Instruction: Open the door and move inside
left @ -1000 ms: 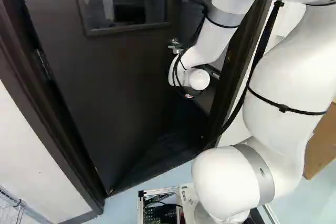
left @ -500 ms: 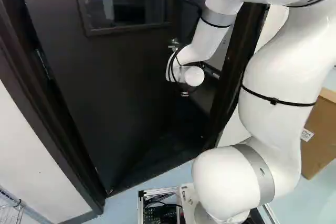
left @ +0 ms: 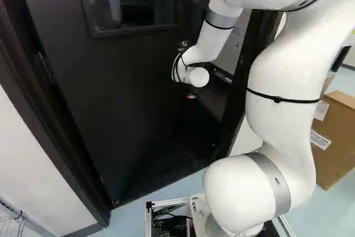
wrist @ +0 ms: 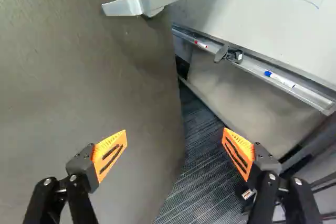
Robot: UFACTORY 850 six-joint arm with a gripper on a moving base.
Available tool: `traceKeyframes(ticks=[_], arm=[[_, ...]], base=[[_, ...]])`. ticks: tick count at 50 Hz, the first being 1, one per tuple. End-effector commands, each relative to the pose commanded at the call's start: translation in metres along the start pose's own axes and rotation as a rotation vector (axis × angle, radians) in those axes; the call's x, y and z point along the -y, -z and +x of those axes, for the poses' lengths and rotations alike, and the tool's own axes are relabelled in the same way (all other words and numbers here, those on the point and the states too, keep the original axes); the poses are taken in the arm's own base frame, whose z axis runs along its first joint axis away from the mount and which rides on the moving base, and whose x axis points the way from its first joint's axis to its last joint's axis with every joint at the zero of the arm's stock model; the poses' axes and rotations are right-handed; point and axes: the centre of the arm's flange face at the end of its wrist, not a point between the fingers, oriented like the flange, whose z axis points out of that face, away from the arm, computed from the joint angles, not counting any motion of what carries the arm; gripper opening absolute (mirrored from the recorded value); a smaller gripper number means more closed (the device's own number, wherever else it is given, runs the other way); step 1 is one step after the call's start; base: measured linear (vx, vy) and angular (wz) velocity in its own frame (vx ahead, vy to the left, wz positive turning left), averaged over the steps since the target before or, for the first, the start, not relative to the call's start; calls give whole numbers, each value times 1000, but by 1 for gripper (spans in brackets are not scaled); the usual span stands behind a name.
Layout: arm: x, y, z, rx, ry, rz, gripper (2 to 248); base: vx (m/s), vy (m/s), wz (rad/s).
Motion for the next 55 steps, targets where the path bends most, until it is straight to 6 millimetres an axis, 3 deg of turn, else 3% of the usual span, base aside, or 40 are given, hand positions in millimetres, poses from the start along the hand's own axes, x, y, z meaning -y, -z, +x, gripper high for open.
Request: traceKeyframes(ticks=[55], arm=[[49, -62, 12, -25, -11, 39, 247]], base=[[0, 0, 0]])
